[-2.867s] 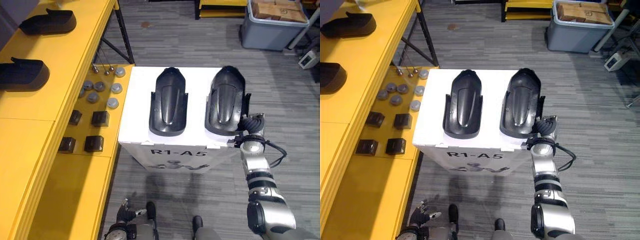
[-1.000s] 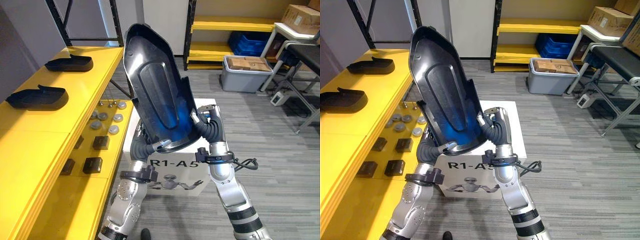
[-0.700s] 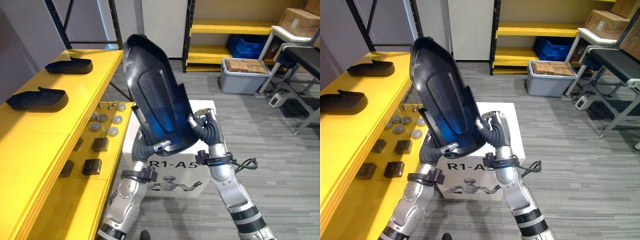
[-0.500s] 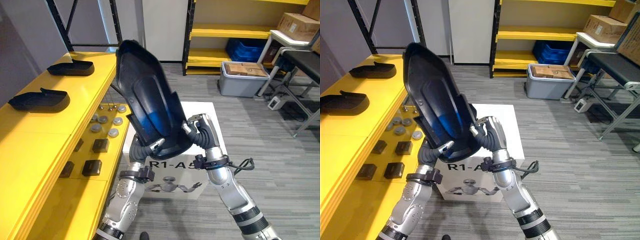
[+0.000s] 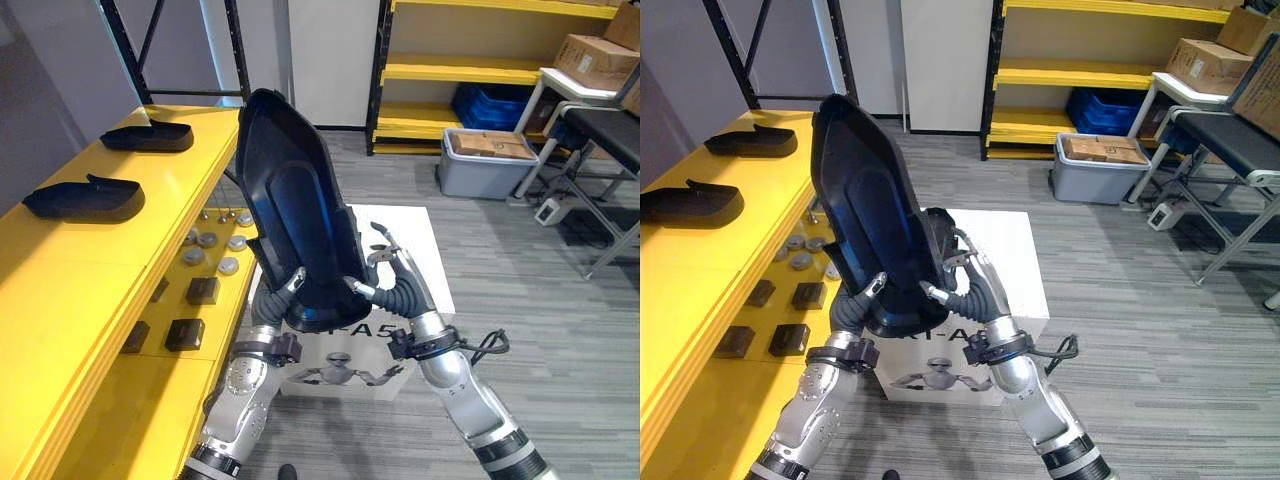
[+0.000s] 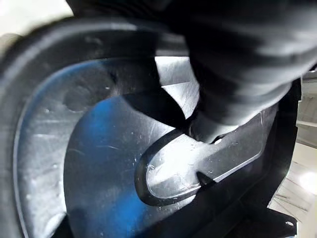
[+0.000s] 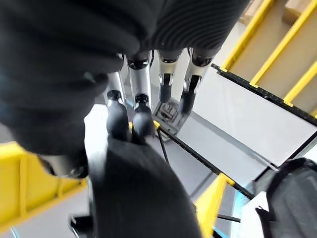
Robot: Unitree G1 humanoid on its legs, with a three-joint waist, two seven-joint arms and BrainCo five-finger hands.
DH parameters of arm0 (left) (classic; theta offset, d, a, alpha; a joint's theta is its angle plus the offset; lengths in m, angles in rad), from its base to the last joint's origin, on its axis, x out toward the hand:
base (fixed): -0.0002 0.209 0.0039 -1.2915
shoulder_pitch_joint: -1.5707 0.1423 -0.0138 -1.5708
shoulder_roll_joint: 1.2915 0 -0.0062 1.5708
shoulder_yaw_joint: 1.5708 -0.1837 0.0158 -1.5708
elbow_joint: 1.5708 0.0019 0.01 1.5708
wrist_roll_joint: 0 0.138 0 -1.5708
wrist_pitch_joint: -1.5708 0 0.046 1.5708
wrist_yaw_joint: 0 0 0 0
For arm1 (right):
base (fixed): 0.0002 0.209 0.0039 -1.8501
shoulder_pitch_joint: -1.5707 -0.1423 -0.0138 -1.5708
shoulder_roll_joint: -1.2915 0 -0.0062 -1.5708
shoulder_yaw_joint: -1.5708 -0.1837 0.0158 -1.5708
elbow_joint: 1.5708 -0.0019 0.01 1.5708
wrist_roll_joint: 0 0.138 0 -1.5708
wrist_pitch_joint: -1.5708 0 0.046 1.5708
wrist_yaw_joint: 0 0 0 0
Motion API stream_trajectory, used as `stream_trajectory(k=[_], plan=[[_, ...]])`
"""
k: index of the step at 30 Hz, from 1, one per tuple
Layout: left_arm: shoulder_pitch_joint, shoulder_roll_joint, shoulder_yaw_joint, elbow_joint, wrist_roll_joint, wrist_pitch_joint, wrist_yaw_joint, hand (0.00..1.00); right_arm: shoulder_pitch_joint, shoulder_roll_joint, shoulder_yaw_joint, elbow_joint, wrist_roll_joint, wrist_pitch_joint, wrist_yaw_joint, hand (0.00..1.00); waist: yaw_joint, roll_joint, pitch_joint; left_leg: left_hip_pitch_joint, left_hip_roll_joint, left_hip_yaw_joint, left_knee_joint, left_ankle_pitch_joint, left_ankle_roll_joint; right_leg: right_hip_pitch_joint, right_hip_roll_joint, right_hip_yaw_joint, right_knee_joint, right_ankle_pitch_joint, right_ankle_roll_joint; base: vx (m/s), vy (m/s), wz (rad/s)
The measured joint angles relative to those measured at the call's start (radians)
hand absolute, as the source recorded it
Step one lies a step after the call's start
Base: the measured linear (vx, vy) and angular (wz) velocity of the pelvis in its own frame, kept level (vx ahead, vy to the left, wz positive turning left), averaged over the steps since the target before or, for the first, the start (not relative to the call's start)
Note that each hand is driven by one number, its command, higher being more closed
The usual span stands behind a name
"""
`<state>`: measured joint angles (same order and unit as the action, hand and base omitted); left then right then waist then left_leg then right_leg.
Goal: Walk over and take plastic housings, then place them on the shelf
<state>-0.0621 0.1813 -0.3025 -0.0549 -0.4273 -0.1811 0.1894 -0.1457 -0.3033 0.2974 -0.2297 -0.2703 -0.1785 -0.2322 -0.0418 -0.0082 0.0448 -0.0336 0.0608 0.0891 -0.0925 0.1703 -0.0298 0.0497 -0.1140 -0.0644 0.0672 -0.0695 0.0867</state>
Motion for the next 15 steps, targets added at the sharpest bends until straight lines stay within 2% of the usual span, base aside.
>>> stream_trajectory(k=[1, 3, 8, 12, 15], plan=[[0.003, -0.004, 0.004, -0.003, 0.012, 0.0, -0.001, 1.0, 0.0, 0.0, -0.026, -0.019, 0.028, -0.002, 0.001, 0.0, 0.0, 0.0, 0.0, 0.0, 0.0, 0.0, 0.0, 0.0, 0.0, 0.0, 0.0, 0.0, 0.0, 0.0, 0.0, 0.0, 0.0, 0.0], [0.033, -0.017, 0.033, -0.013, 0.054, 0.0, -0.001, 1.0, -0.002, 0.0, -0.156, -0.093, 0.128, -0.027, -0.001, 0.0, -0.002, 0.0, 0.0, 0.0, 0.0, 0.001, 0.0, 0.0, 0.0, 0.0, 0.0, 0.0, -0.001, 0.0, 0.0, 0.0, 0.0, 0.0], [0.098, -0.02, 0.112, -0.014, 0.125, 0.005, 0.003, 1.0, -0.001, -0.01, -0.321, -0.157, 0.283, -0.086, 0.0, 0.0, -0.005, -0.001, -0.001, 0.0, 0.006, 0.004, 0.0, -0.001, -0.002, 0.001, 0.006, 0.002, -0.007, 0.001, -0.002, 0.0, 0.0, -0.01], [0.154, -0.041, 0.153, -0.06, 0.138, 0.006, 0.002, 1.0, 0.06, -0.009, -0.447, -0.138, 0.302, -0.096, -0.002, 0.0, -0.003, -0.001, -0.001, -0.002, 0.009, 0.003, 0.0, -0.004, -0.005, 0.001, 0.008, 0.0, -0.009, 0.001, -0.003, 0.0, 0.0, 0.0], [0.198, -0.056, 0.191, -0.125, 0.138, 0.005, 0.002, 1.0, 0.161, 0.009, -0.55, -0.033, 0.302, -0.099, -0.004, 0.0, -0.005, -0.001, -0.001, -0.007, 0.009, 0.001, 0.0, -0.004, -0.005, -0.004, 0.008, -0.001, -0.01, 0.001, -0.003, 0.0, 0.0, 0.0]])
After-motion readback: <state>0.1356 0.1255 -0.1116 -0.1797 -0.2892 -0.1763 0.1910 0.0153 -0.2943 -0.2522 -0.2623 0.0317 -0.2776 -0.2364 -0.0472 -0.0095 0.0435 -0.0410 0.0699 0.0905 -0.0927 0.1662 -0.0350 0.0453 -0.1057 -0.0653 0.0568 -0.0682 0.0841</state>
